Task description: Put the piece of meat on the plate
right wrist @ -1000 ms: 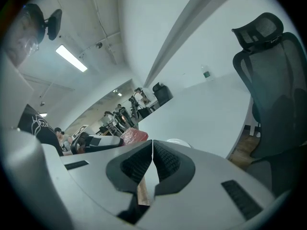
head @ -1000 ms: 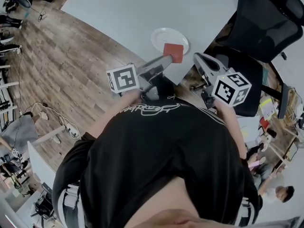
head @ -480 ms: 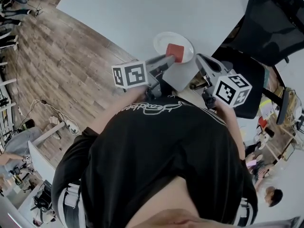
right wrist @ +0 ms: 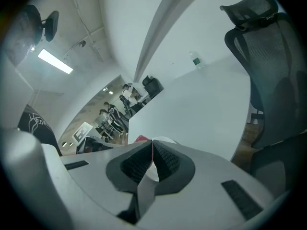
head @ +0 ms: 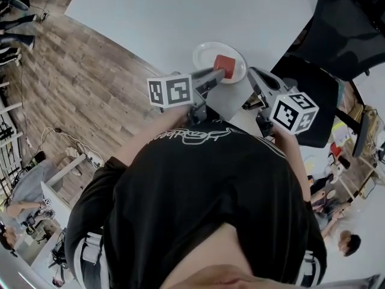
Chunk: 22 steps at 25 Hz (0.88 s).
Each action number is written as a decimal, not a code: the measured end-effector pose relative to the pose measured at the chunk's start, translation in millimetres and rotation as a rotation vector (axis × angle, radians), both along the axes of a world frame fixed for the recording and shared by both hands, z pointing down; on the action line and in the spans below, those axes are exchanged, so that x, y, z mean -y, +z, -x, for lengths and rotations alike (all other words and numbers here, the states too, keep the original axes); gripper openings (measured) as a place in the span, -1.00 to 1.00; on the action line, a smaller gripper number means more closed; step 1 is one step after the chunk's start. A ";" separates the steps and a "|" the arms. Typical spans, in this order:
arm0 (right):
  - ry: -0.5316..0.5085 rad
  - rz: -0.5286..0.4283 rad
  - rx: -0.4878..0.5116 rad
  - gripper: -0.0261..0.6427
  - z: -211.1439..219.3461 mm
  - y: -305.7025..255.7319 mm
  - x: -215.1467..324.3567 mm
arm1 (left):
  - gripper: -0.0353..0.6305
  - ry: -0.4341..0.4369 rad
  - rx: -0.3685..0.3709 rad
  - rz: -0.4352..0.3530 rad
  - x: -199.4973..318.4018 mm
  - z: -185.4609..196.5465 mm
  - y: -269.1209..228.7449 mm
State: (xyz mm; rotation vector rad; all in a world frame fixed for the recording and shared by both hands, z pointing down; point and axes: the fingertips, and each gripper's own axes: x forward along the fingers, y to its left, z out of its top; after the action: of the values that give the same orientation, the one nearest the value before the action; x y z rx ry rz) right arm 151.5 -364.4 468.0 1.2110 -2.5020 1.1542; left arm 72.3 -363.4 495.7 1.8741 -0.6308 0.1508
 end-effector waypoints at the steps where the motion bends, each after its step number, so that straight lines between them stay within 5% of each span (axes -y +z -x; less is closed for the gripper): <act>1: 0.002 0.004 0.000 -0.89 -0.1 1.4 -0.9 | -0.64 0.003 0.007 0.006 -0.5 0.2 2.6; 22: 0.026 0.071 0.010 -0.89 -7.3 21.8 3.9 | -0.64 0.102 0.179 0.000 12.5 -4.3 36.3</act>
State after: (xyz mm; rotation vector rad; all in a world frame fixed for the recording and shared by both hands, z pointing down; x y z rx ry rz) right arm 158.8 -368.3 489.8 1.2260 -2.4370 1.2476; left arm 76.6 -375.9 532.0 1.9070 -0.6567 0.3879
